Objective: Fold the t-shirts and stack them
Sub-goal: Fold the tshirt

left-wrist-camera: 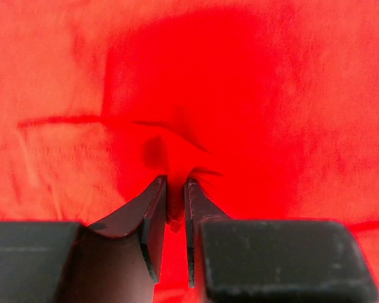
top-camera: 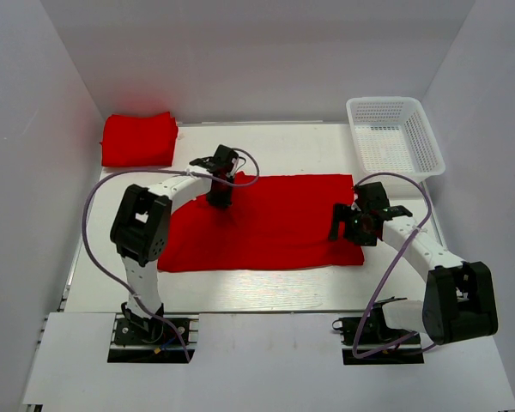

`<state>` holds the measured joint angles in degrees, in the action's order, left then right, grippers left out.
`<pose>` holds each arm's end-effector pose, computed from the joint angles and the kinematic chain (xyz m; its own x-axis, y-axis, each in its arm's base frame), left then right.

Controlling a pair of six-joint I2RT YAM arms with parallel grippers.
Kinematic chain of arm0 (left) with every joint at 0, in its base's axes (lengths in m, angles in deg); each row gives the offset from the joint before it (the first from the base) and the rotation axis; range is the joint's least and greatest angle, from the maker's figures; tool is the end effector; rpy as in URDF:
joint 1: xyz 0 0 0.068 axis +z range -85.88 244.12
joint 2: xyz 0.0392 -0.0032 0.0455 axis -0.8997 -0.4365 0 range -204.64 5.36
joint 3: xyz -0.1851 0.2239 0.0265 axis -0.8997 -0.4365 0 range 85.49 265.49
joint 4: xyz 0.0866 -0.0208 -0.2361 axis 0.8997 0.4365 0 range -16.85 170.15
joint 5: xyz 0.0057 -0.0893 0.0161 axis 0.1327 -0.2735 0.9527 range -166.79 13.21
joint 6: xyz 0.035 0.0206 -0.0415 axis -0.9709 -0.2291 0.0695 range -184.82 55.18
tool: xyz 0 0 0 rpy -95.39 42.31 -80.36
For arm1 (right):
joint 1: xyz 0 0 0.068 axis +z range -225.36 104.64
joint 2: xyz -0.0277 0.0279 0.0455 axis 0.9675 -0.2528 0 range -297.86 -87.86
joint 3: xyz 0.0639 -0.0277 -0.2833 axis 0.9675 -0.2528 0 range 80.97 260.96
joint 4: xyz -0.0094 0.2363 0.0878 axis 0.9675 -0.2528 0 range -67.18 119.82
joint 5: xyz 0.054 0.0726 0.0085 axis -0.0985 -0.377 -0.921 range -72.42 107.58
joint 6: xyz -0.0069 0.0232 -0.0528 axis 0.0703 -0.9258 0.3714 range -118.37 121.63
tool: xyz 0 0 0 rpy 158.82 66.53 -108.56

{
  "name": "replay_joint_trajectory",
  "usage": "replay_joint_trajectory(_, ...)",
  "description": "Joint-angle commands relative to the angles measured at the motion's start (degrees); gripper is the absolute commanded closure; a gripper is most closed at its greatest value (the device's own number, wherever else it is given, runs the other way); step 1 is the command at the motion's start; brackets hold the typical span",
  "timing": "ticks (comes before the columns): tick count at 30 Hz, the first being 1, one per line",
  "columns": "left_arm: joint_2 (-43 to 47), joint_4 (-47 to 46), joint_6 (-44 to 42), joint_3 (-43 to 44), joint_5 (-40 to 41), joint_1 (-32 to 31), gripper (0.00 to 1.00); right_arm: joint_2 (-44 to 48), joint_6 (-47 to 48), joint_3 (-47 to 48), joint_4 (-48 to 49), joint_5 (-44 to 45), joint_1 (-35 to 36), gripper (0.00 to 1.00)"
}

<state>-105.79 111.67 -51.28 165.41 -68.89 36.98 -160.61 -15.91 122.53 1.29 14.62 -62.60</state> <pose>0.3536 -0.1748 0.1991 -0.9076 0.2046 -0.3667 0.2026 0.9783 0.0443 0.2204 0.0520 0.2141 -0.8772 0.1101 -0.4674 0.0194 0.9807 0.1945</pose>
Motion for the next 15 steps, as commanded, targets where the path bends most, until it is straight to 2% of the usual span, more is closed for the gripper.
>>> replay_joint_trajectory(1,-0.56,-2.21,-2.55,3.4,-0.25,-0.2,0.73,-0.11,0.23,1.42,0.32,-0.03,-0.1,0.1)
replay_joint_trajectory(5,-3.89,-4.42,-6.93,7.35,-3.24,-0.2,0.7,-0.29,0.4,1.42,0.32,0.15,-0.18,0.1)
replay_joint_trajectory(8,-6.17,-5.48,-8.96,10.42,-5.52,-0.2,0.63,-0.37,0.4,1.42,0.41,0.41,-0.19,0.1)
replay_joint_trajectory(11,-8.28,-5.48,-11.33,14.99,-6.75,-0.2,0.63,-0.2,0.49,1.24,0.32,0.68,-0.18,0.1)
replay_joint_trajectory(14,-11.18,-4.87,-12.74,20.17,-7.98,-0.2,0.45,-0.37,0.4,1.42,0.32,0.68,-0.19,0.1)
replay_joint_trajectory(15,-11.71,-4.86,-12.75,20.97,-8.51,-0.2,0.36,-0.37,0.31,1.42,0.5,0.68,-0.19,0.1)
